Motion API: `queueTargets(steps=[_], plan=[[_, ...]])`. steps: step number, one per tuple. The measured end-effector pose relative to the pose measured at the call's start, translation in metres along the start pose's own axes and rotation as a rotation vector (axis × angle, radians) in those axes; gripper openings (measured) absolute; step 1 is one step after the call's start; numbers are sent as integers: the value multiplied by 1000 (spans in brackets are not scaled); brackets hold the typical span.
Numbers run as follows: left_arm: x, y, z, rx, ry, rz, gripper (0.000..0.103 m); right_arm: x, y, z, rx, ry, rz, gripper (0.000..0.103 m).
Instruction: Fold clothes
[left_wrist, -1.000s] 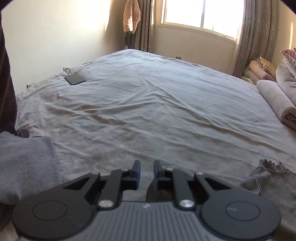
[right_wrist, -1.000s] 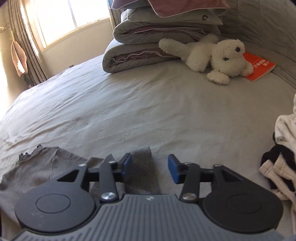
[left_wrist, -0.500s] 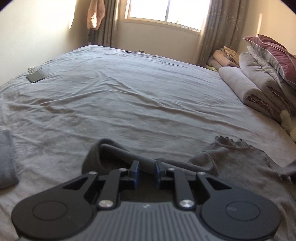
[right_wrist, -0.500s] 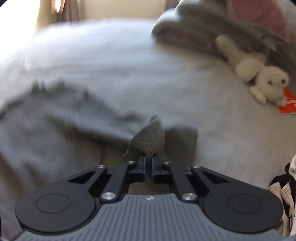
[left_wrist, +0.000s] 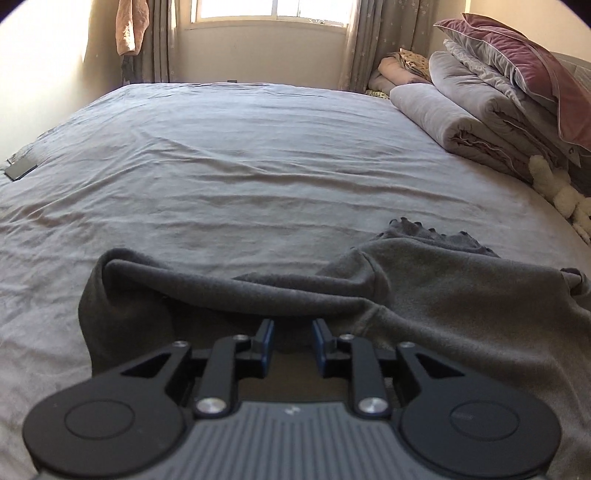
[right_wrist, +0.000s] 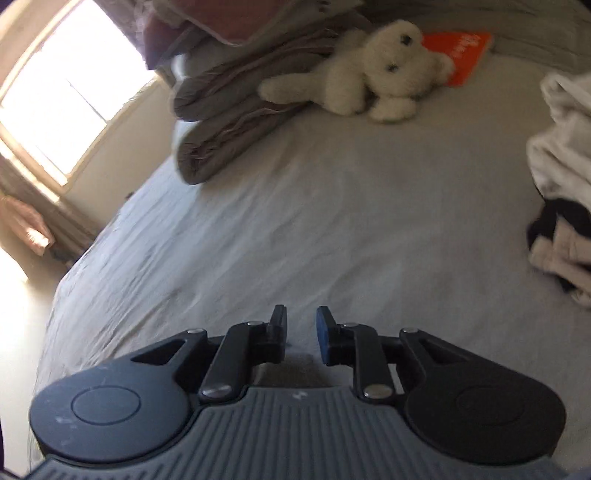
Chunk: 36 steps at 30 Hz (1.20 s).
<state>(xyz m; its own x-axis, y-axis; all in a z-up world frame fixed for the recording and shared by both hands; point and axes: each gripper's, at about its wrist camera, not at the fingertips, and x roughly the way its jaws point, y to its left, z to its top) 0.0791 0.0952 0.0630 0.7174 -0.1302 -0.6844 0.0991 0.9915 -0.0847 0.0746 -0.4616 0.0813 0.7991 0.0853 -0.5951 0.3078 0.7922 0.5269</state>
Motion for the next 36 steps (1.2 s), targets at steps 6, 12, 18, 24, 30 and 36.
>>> queueTargets(steps=[6,12,18,24,30,36], plan=[[0,-7,-1,-5,2,-53,23,20,69,-43,-469,229,166,33],[0,-15,-2,17,2,-96,28,58,72,-95,-794,359,-7,33],[-1,-13,-3,15,6,-95,28,33,66,-59,-663,158,-84,1],[-3,-14,-1,11,1,-114,28,-10,55,-34,-555,-22,-33,2],[-4,-19,-3,24,3,-136,28,-56,0,3,-83,-278,-11,2],[-4,-22,1,25,12,-188,30,-81,-52,19,203,-436,-66,2]])
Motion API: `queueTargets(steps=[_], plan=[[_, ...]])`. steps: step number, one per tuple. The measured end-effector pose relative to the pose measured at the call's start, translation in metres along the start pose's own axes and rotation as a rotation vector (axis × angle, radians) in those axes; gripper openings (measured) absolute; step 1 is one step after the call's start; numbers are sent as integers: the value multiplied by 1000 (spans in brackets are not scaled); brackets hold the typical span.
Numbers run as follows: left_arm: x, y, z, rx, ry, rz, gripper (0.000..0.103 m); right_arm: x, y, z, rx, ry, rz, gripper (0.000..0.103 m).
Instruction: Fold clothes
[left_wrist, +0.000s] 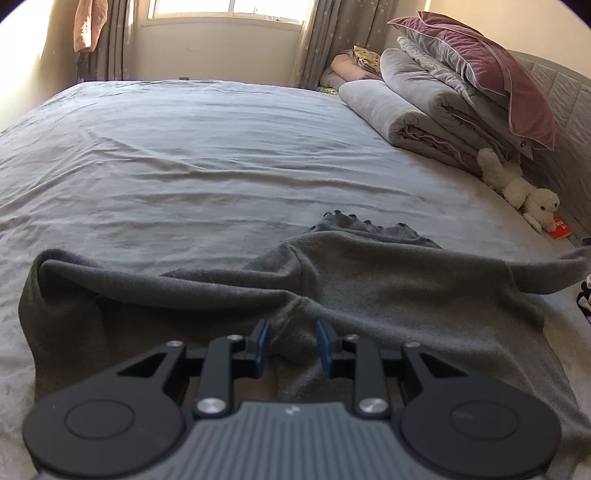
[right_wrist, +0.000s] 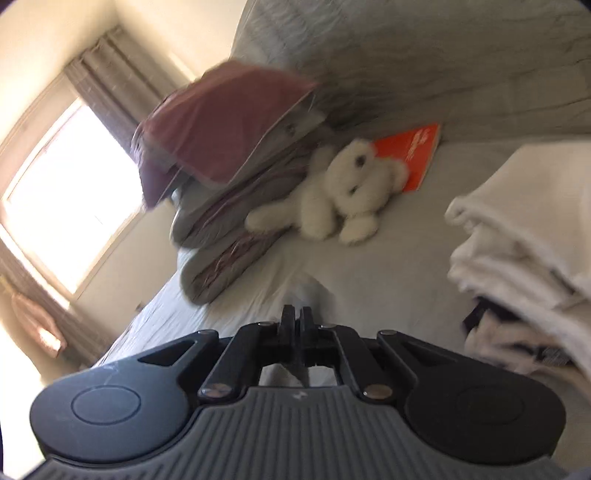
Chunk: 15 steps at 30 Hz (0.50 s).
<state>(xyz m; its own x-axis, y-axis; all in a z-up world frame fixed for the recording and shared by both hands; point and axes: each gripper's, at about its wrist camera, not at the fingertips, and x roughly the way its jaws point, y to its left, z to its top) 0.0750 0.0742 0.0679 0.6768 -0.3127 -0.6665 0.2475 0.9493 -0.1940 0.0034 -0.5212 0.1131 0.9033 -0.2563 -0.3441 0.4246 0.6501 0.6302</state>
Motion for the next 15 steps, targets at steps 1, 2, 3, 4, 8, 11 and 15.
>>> queueTargets(steps=[1,2,3,4,8,11,15], plan=[[0,2,4,-8,-4,-24,32,-1,3,6,-4,-25,26,2],[0,5,9,-16,-8,-44,38,1,6,9,-20,-32,37,2],[1,7,16,-27,-9,-57,42,5,10,8,-52,-14,30,2],[2,10,23,-38,-11,-70,43,10,14,8,-84,4,24,2],[23,8,62,-73,-6,-92,48,34,11,-6,-100,93,25,2],[61,-11,83,11,47,-83,54,45,32,-23,-210,176,139,14],[119,-25,88,92,152,-48,55,70,85,-72,-495,356,255,56]])
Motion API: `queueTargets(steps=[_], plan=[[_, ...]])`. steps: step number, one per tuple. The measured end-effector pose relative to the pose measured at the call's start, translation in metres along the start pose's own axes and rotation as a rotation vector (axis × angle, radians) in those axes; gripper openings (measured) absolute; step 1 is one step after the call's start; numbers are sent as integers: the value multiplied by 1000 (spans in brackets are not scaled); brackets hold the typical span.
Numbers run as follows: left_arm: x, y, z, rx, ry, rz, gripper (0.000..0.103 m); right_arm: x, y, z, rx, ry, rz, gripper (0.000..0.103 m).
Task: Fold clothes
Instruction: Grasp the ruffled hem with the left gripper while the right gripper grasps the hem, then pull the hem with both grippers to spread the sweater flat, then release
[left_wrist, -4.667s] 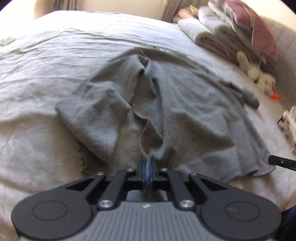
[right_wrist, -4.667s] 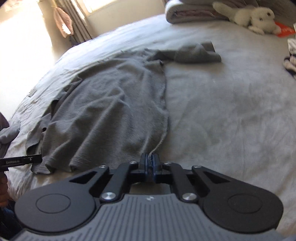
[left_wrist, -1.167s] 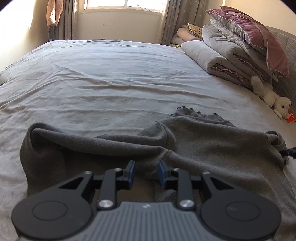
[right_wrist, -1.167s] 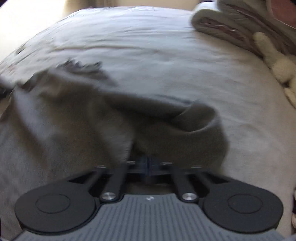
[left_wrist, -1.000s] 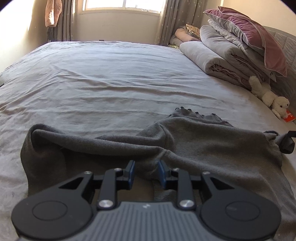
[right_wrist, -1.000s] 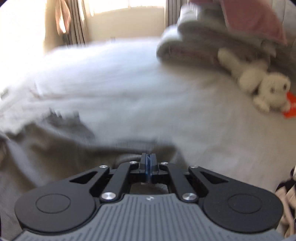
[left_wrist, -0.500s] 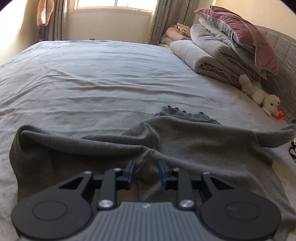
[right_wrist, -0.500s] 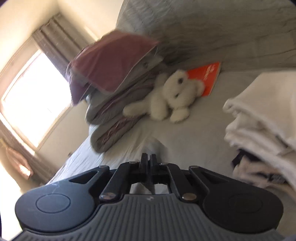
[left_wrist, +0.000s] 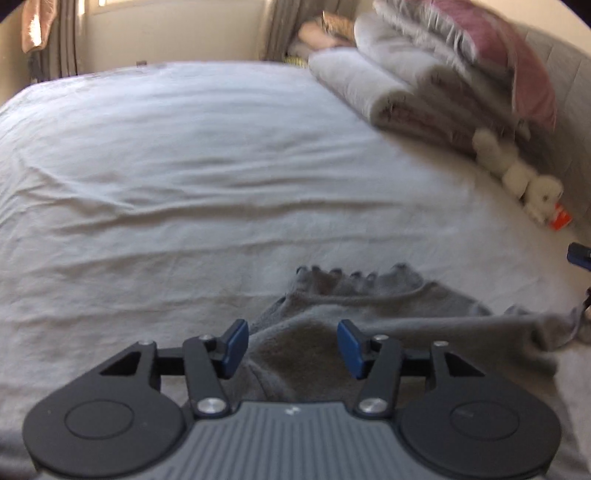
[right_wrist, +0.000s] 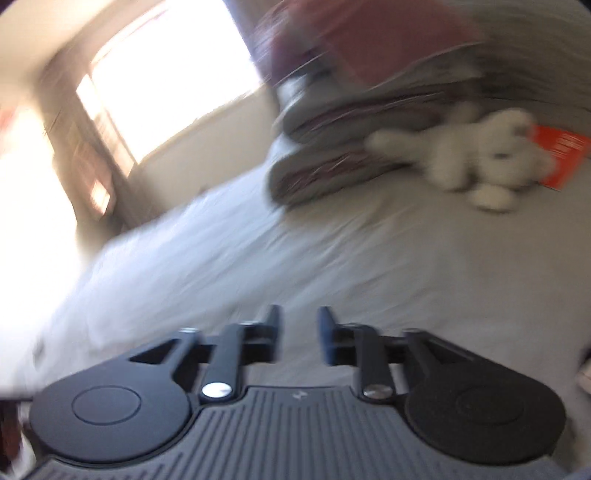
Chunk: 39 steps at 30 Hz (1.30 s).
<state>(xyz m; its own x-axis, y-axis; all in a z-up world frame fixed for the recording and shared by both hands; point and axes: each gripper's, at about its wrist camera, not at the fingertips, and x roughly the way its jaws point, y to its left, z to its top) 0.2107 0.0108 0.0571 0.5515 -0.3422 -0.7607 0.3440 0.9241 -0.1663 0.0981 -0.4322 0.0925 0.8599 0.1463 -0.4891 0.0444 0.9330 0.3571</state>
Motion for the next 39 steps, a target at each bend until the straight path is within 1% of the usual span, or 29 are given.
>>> queueTargets(steps=[1,2,4,5,6,7,9,10,11,12,13,14,18,20,21,23,24,26,27,28,29,31,32,33,35,36,37,39], plan=[[12,3,0,-14,22,-4,55,15,14,-4,-64,46,26,59],[23,6,1,-26,37,-8,55,31,28,-8,-121,91,59,59],[36,11,0,-41,30,-15,55,62,56,-18,-234,181,126,59],[37,10,-1,-30,21,-14,54,78,70,-23,-291,226,159,59],[38,8,-2,-19,12,-13,52,93,83,-27,-345,267,184,59],[39,7,-2,-8,3,-12,47,105,94,-32,-396,303,198,59],[39,6,-3,5,-2,-22,20,126,111,-43,-483,377,205,59],[39,6,-2,5,0,-32,13,136,119,-49,-523,415,205,54],[39,7,-1,-5,3,-47,6,142,124,-53,-552,437,207,41],[39,7,1,-8,5,-57,6,143,127,-54,-567,439,214,32],[38,6,2,2,0,-53,6,145,130,-55,-582,440,220,6],[35,5,4,5,-17,-51,5,144,134,-53,-601,420,212,5],[17,5,20,-64,-135,-80,5,131,147,-36,-698,216,93,4],[22,-2,23,-42,-153,-23,6,129,153,-28,-728,136,29,4],[26,-6,23,-27,-153,8,6,133,154,-28,-747,124,6,4],[46,-13,17,14,-104,80,8,148,155,-37,-783,136,-32,5],[55,-13,13,12,-87,100,12,158,153,-45,-795,151,-57,5],[54,-9,9,-21,-107,97,13,172,149,-59,-798,167,-103,6],[47,-6,9,-50,-115,95,15,179,147,-67,-799,174,-126,10],[36,-2,11,-78,-129,101,16,179,144,-67,-774,174,-142,16],[24,2,13,-97,-147,109,16,169,142,-57,-714,161,-148,30],[-9,5,13,-96,-202,136,22,136,129,-33,-563,105,-128,38],[-25,5,11,-104,-217,137,29,115,117,-21,-475,74,-118,40],[-41,4,8,-113,-228,133,33,94,103,-10,-389,55,-116,45],[-68,-4,-6,-132,-225,102,35,57,74,4,-232,37,-143,52],[-78,-13,-17,-125,-211,84,36,43,58,8,-160,46,-165,54],[-87,-22,-27,-118,-195,68,36,31,39,11,-91,73,-190,54],[-99,-40,-53,-105,-157,36,36,7,3,6,28,116,-266,54]])
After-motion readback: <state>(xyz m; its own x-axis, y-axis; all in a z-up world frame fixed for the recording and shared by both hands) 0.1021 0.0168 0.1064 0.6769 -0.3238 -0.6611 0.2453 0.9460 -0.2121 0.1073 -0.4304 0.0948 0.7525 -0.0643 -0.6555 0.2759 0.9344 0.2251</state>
